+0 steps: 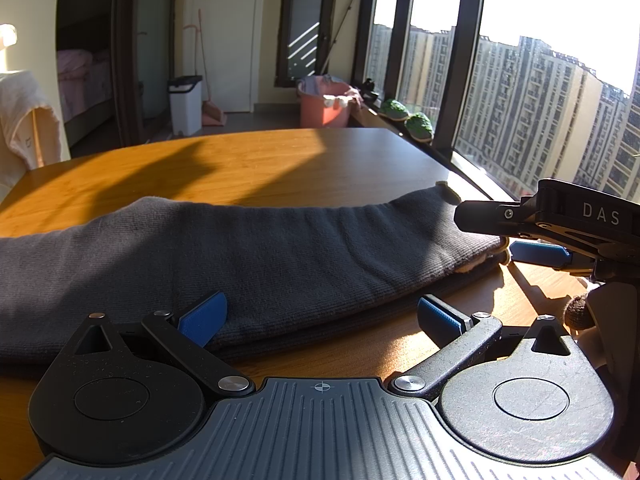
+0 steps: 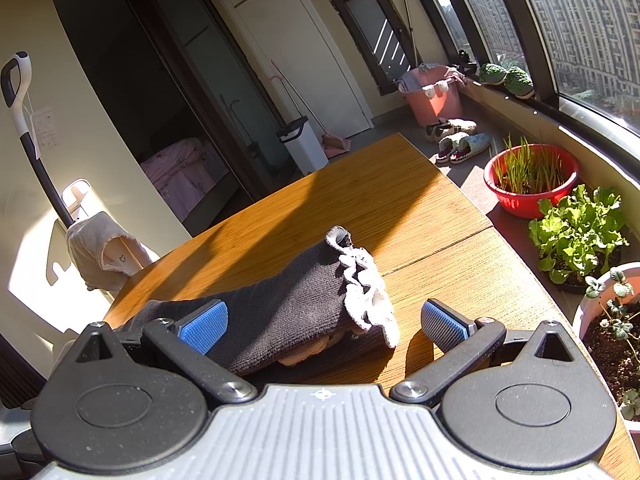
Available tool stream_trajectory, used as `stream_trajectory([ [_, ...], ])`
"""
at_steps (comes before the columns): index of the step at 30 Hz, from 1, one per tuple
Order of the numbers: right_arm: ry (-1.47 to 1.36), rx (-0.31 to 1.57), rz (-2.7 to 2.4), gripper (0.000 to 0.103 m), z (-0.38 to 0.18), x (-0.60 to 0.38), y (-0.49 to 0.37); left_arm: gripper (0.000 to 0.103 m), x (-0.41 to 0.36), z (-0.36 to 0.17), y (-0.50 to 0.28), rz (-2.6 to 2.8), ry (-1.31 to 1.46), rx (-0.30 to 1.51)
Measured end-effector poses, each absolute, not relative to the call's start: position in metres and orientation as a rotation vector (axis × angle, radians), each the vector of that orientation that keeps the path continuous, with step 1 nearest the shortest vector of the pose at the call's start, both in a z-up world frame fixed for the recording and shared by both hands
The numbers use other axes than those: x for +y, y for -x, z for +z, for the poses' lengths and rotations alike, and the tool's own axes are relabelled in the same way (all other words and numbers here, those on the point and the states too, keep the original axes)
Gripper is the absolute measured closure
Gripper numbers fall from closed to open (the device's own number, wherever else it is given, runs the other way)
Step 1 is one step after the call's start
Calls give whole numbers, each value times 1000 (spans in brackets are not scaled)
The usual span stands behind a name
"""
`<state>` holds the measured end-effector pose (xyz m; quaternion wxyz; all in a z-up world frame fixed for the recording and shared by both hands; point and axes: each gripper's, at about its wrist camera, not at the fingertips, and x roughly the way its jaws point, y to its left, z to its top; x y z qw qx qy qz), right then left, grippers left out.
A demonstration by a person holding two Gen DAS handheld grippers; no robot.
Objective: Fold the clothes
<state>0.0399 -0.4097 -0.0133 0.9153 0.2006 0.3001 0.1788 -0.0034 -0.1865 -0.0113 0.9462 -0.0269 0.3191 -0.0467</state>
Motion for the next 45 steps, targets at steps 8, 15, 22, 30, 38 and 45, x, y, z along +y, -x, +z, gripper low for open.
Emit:
stream_trajectory([
  [8, -244, 686, 437, 0, -7, -384, -42, 0, -190, -11, 1, -91, 30, 662],
  [15, -326, 630, 368, 4, 2, -419, -28, 0, -190, -10, -2, -116, 15, 688],
  [22, -247, 602, 369, 76, 12, -415, -27, 0, -166, 15, -8, -201, 207, 681],
  [30, -308, 661, 302, 73, 2, -417, -30, 21, -174, 15, -23, -206, 162, 694],
  [38, -523, 667, 272, 72, -14, -421, -42, 20, -168, 1, -22, -222, 223, 737],
  [45, -172, 474, 400, 87, 14, -371, -11, 20, -157, 6, -26, -227, 281, 758],
])
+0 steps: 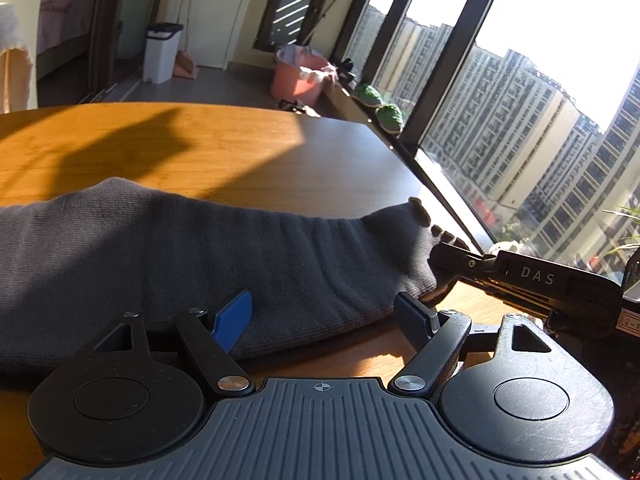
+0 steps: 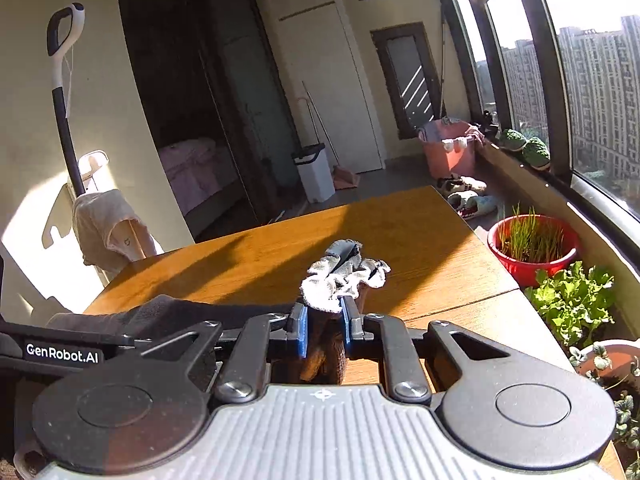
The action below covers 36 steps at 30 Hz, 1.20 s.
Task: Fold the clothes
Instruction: 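Grasp the white-trimmed garment end with the right gripper while the left gripper moves beside it, then roll the garment end over with the right gripper while the left gripper holds the garment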
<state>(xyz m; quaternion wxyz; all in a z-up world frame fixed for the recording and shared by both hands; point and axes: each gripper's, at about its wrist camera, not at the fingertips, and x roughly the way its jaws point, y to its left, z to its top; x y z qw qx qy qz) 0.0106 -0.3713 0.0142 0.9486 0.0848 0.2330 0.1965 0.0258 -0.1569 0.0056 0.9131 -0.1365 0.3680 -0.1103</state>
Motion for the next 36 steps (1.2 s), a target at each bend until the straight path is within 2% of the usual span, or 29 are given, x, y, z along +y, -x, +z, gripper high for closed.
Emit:
stream_trajectory([
  [5, -23, 486, 475, 87, 11, -333, -1, 22, -149, 26, -35, -240, 318, 718],
  [11, 34, 478, 488, 86, 11, -324, 4, 22, -162, 49, -47, -262, 226, 675],
  [13, 40, 476, 491, 86, 11, -325, 6, 27, -173, 47, -54, -278, 160, 696],
  [15, 42, 476, 497, 86, 10, -327, 7, 37, -182, 41, -62, -277, 107, 710],
  [21, 10, 485, 529, 83, 9, -337, 7, 44, -185, 26, -76, -279, 143, 739],
  [27, -26, 503, 563, 73, 9, -344, 7, 43, -188, 16, -75, -259, 78, 731],
  [36, -316, 556, 390, 73, 2, -384, -11, 43, -151, 5, -76, -159, 119, 770],
])
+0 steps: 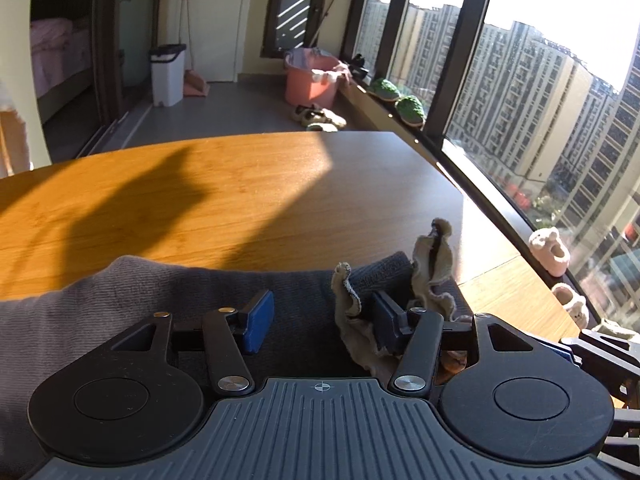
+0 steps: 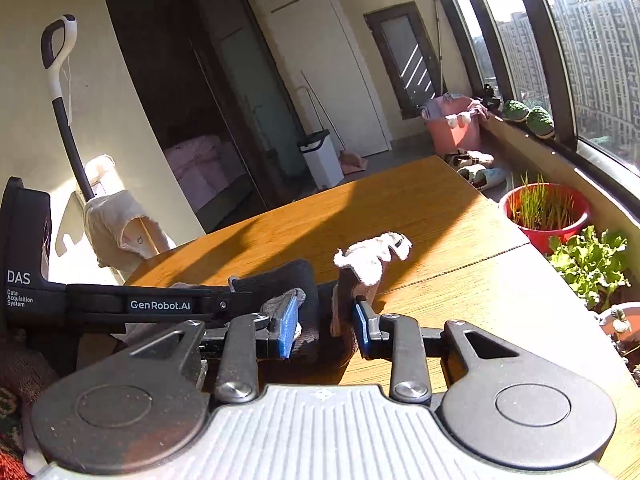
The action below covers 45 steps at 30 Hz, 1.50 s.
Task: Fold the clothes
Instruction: 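Roll the garment end over with the right gripper while the left gripper holds the garment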
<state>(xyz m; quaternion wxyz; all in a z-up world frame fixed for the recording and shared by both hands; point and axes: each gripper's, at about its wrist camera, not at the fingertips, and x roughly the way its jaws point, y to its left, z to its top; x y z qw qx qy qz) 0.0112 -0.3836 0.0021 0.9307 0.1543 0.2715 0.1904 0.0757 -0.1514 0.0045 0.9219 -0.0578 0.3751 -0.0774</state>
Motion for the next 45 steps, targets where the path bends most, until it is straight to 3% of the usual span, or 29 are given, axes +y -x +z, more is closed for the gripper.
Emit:
stream_trajectory([
  [10, -318, 535, 325, 73, -1, -378, -15, 39, -150, 4, -73, -179, 111, 765],
  [12, -339, 538, 312, 80, -2, -385, -18, 39, -149, 4, -73, -181, 110, 766],
  [13, -338, 541, 321, 91, -3, -386, -19, 39, -150, 3, -72, -181, 106, 763],
  [19, -198, 435, 484, 92, 11, -359, 8, 35, -153, 1, -69, -183, 93, 750],
  [31, 59, 471, 552, 91, 12, -318, 16, 33, -131, 34, -67, -194, 235, 698],
  [36, 215, 442, 562, 90, 13, -296, 24, 25, -154, 51, -69, -275, 193, 677],
  [40, 245, 433, 577, 85, 14, -289, 26, 26, -171, 39, -78, -276, 140, 734],
  [43, 191, 442, 599, 85, 16, -295, 23, 40, -171, 25, -82, -224, 107, 780],
  [45, 131, 463, 620, 84, 16, -302, 19, 40, -164, 18, -83, -195, 104, 794],
])
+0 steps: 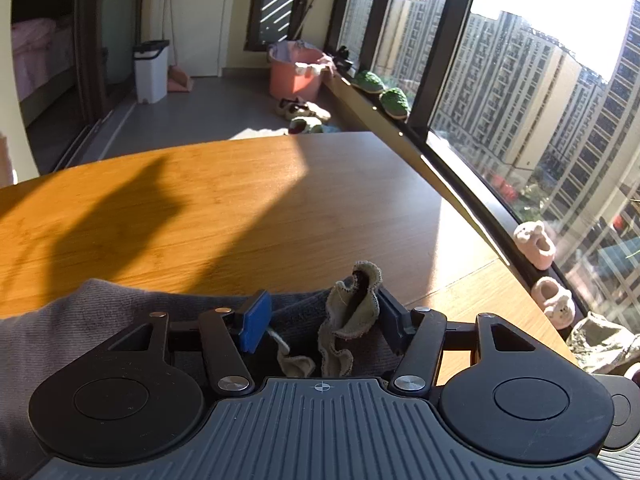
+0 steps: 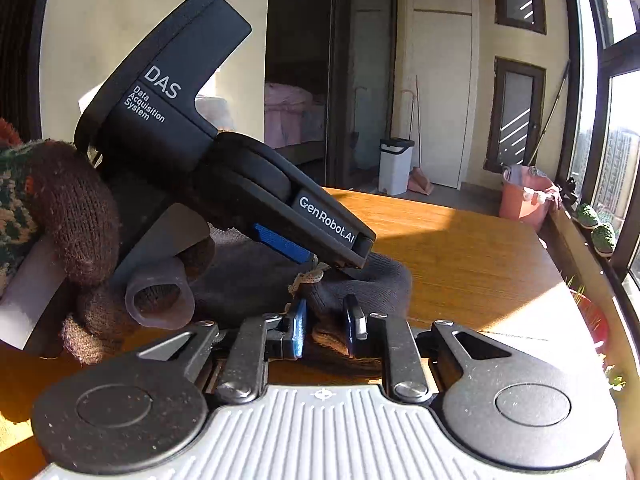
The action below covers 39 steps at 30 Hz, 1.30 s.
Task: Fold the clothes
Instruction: 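Roll the garment end over with the right gripper while the left gripper holds the garment, then roll the garment further with the right gripper while the left gripper pins it flat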
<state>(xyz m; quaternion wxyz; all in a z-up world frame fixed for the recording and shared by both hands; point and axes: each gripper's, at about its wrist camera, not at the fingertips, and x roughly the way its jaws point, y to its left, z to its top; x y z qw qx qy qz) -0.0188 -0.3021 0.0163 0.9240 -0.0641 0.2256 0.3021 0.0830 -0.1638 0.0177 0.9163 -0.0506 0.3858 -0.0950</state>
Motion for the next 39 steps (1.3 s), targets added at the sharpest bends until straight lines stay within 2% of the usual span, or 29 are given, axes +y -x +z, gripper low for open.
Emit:
stream_trajectory([
  [4, 42, 495, 651, 82, 19, -313, 8, 36, -143, 10, -81, -172, 130, 801],
  [6, -35, 527, 677, 76, 20, -325, 4, 36, -136, 9, -80, -161, 134, 803],
  [8, -132, 563, 677, 55, 22, -341, -3, 36, -133, 8, -78, -162, 130, 798],
  [10, -219, 589, 636, 48, 20, -357, -5, 36, -134, 8, -78, -160, 120, 793],
  [14, -358, 605, 536, 48, 13, -380, -17, 35, -133, 8, -78, -158, 127, 787],
  [20, -457, 727, 555, 49, -9, -367, -41, 35, -131, 6, -74, -160, 145, 779],
  [23, -472, 743, 587, 58, -14, -358, -36, 35, -128, 6, -74, -163, 158, 781],
  [26, -435, 706, 598, 68, -10, -356, -28, 36, -126, 6, -74, -167, 173, 783],
  [28, -427, 687, 605, 71, -7, -357, -26, 37, -126, 7, -75, -165, 181, 785],
  [33, -382, 629, 566, 72, 5, -375, -26, 37, -129, 8, -78, -173, 215, 789],
  [39, -114, 520, 480, 71, 21, -369, -13, 36, -142, 11, -95, -259, 313, 794],
])
